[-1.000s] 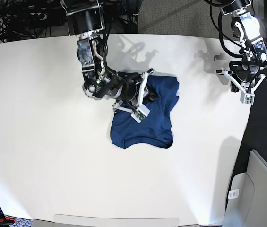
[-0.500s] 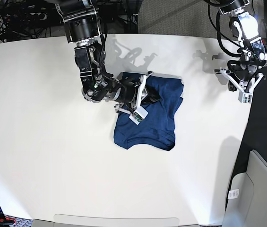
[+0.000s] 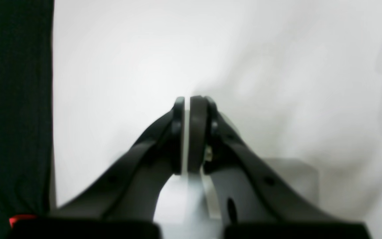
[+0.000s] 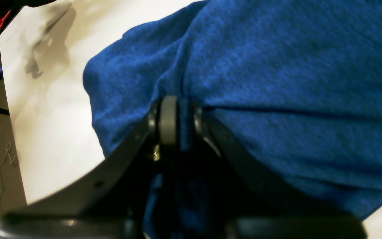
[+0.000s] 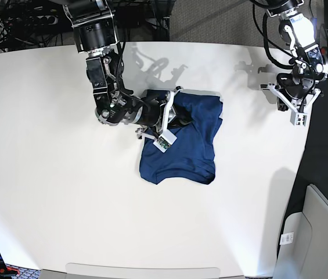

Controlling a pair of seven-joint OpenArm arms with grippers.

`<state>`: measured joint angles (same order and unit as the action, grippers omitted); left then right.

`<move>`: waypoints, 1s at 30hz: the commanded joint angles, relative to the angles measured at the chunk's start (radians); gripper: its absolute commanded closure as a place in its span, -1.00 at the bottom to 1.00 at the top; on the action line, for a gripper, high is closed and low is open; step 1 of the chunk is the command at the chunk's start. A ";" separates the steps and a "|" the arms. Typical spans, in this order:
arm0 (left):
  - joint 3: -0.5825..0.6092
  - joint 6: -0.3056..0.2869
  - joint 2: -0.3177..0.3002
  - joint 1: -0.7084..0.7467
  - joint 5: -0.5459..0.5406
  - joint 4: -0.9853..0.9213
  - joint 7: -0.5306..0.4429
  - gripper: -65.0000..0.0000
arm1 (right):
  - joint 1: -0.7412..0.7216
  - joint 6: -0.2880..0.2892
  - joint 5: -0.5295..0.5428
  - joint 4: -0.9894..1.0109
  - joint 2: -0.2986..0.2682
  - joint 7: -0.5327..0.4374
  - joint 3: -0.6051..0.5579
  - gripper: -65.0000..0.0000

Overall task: Fold the T-shirt properly
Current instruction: 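Release with the left gripper and pull the bundle with the right gripper, then slide the folded shirt further with the right gripper and smooth it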

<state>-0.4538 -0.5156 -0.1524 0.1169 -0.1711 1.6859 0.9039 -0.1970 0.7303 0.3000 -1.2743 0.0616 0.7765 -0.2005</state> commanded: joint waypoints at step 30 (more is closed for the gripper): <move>-0.003 0.004 -0.016 -0.007 -0.008 0.047 -0.021 0.96 | -0.003 -0.032 -0.104 -0.094 -0.236 0.103 0.364 0.86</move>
<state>-0.4538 -0.5159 -0.1551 0.1196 -0.1715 1.7111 0.9005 -0.1970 0.7185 0.2684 -1.3689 -0.1570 0.8124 0.1566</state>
